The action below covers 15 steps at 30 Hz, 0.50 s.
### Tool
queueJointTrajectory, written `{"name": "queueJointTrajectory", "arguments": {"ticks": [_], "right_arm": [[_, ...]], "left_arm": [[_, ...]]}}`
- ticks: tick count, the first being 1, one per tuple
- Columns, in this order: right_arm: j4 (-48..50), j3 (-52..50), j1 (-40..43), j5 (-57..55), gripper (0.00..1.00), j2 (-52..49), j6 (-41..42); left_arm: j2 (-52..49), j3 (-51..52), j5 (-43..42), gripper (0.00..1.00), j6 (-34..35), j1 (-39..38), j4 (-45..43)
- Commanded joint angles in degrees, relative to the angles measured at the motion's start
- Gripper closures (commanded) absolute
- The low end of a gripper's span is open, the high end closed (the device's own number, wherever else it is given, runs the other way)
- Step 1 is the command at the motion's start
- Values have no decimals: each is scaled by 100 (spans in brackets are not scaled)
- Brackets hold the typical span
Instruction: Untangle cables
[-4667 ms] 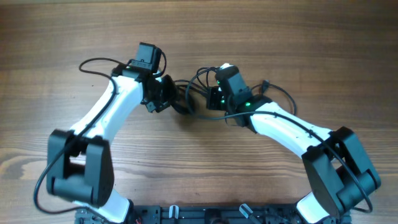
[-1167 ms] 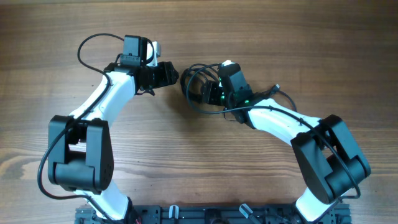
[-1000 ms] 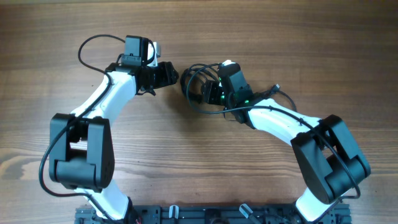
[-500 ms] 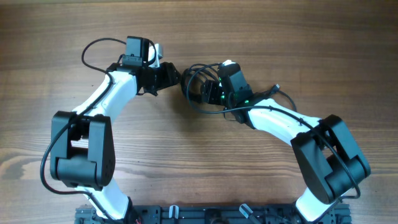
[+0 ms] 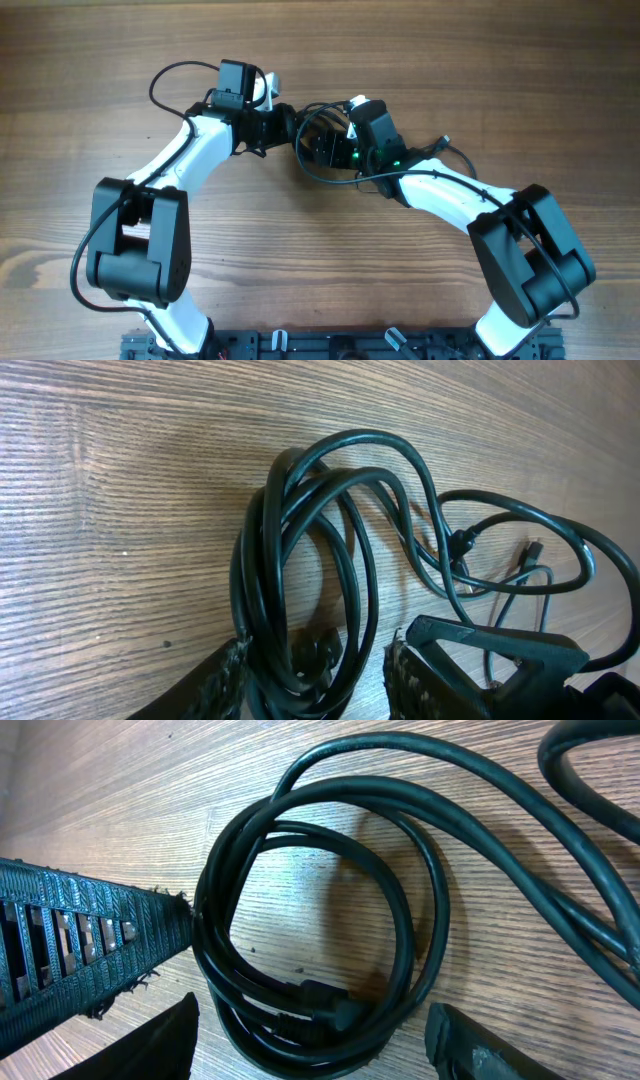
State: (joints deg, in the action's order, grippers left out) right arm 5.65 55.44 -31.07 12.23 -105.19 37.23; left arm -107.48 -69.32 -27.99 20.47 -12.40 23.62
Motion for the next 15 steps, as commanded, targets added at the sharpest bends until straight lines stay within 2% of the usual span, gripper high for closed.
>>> {"name": "queueJointTrajectory", "arguments": {"ticks": [1,3,7,9,15], "right_arm": [[31,-4,-24,85,26,-149,-111],[20,-4,-24,59,29,-149,-127],[-131,-7,-24,-400,30,-149,-125],[-234,-7,-24,-586,30,-149,-103],[-299,-7,-26,-584,31,-149,-96]], "left_arm": [[-66,0,74,55,-7,2,-26],[-66,0,232,56,-7,0,-26],[-66,0,522,58,-4,-15,-24],[-66,0,704,52,-7,-13,-20],[-118,0,1012,51,-2,-13,-9]]}}
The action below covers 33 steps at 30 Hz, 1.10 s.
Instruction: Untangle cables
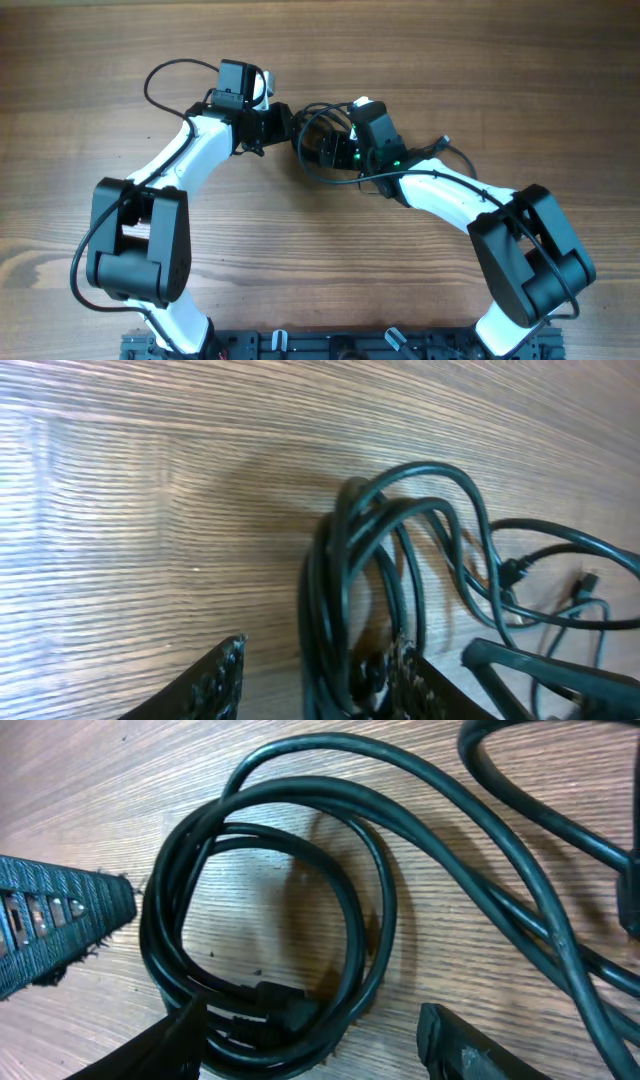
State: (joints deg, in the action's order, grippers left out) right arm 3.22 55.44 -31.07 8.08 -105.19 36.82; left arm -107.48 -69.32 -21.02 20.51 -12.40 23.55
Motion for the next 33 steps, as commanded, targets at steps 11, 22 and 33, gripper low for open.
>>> {"name": "queueJointTrajectory", "arguments": {"ticks": [11,22,33], "right_arm": [[-225,-7,-26,-168,30,-151,323],[-332,-7,-26,153,30,-155,1132],[-367,-7,-24,-63,29,-337,1119]], "left_arm": [[-271,0,313,39,238,-52,-22],[-328,0,267,42,374,-133,-24],[-328,-2,240,88,396,-319,-118]]}}
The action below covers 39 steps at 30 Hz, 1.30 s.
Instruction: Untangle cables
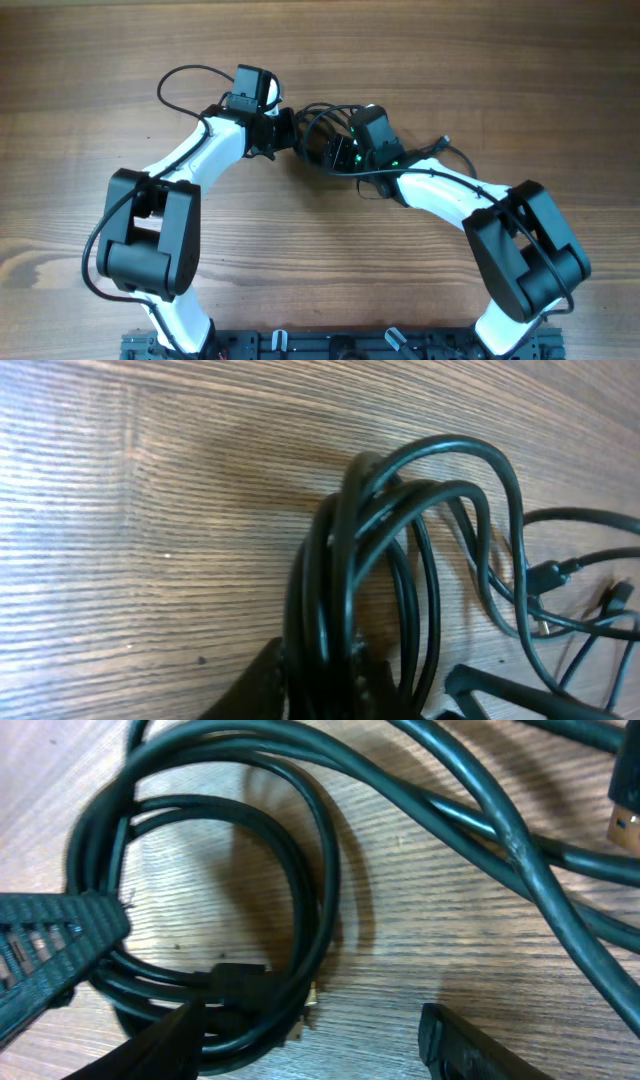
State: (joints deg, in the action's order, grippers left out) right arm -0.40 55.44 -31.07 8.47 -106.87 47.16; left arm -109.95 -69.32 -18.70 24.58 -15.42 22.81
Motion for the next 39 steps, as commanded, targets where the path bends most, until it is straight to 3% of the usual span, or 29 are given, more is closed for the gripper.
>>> {"name": "queueJointTrajectory", "arguments": {"ticks": [1,4,7,12,16,20,26,34,39], "right_arm": [[9,-7,-24,-103,29,-168,87],[50,-7,-24,-98,29,-168,90],[68,-7,-24,44,31,-168,105],[70,-7,-24,560,57,-168,739],[177,-7,-24,435,68,-168,1143],[181,-7,-24,428,72,-168,1154],[181,-7,-24,442,96,-168,1209],[50,-7,-24,-826,96,-168,131],[52,-7,-24,-909,96,-168,61]], "left_arm": [[-79,-2,9,92,-11,-13,-57],[-74,-2,-109,96,-20,13,-63],[-74,-2,-809,96,-234,98,-146],[-74,-2,-1716,96,-839,232,-249],[-74,-2,-1902,96,-1093,284,-293],[-74,-2,-2009,96,-1088,284,-317],[-74,-2,-2330,96,-1088,284,-354],[-74,-2,-2463,96,-1069,422,-350],[-74,-2,-3628,96,-1071,863,-356]]}}
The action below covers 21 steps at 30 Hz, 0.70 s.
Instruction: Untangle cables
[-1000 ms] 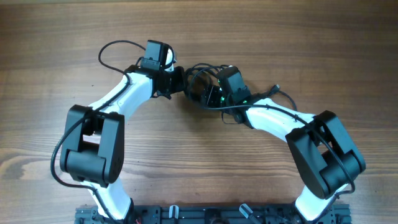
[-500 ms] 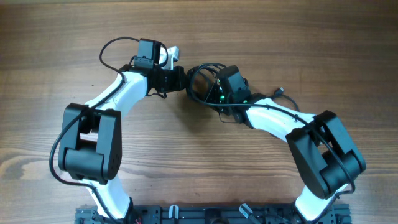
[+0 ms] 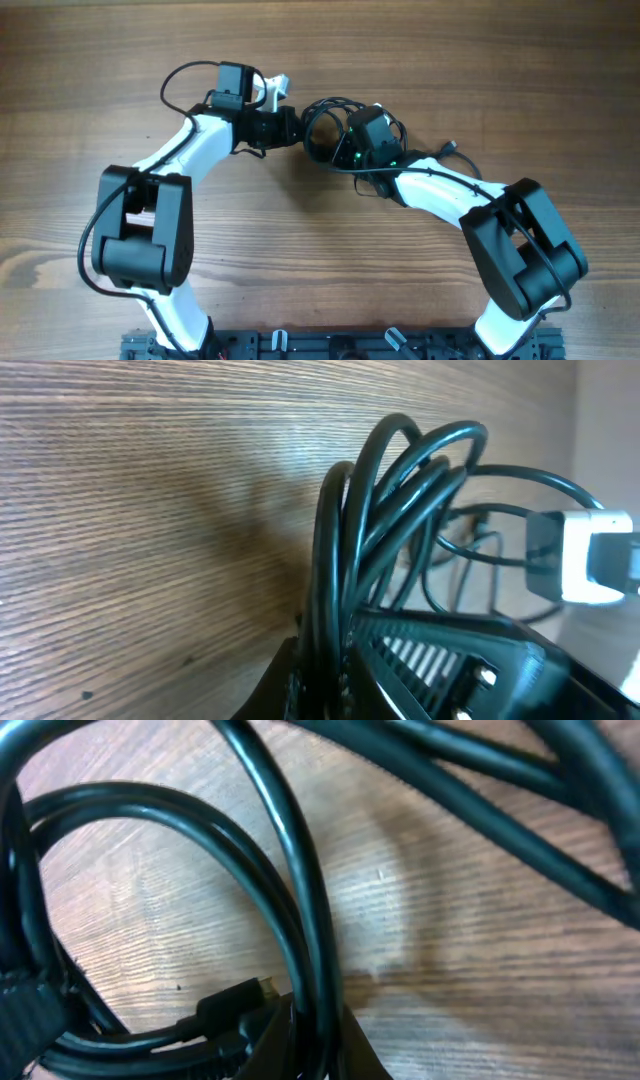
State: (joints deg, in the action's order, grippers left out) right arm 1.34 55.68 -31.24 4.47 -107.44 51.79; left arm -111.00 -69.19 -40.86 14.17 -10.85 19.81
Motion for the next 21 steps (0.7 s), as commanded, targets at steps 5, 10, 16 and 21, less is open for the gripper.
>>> {"name": "queueJointTrajectory", "arguments": {"ticks": [5,10,16,21], "right_arm": [[-120,-31,-7,-516,96,-111,-393],[-103,-31,-7,-560,96,-111,-385],[-96,-31,-7,-798,96,-111,-481],[-50,-31,-7,-852,96,-111,-680]], "left_arm": [[31,-13,-2225,96,-52,992,-52],[31,-13,-2712,96,-127,1370,-48],[31,-13,-2752,96,-350,1390,33],[31,-13,-2750,96,-350,1392,33]]}}
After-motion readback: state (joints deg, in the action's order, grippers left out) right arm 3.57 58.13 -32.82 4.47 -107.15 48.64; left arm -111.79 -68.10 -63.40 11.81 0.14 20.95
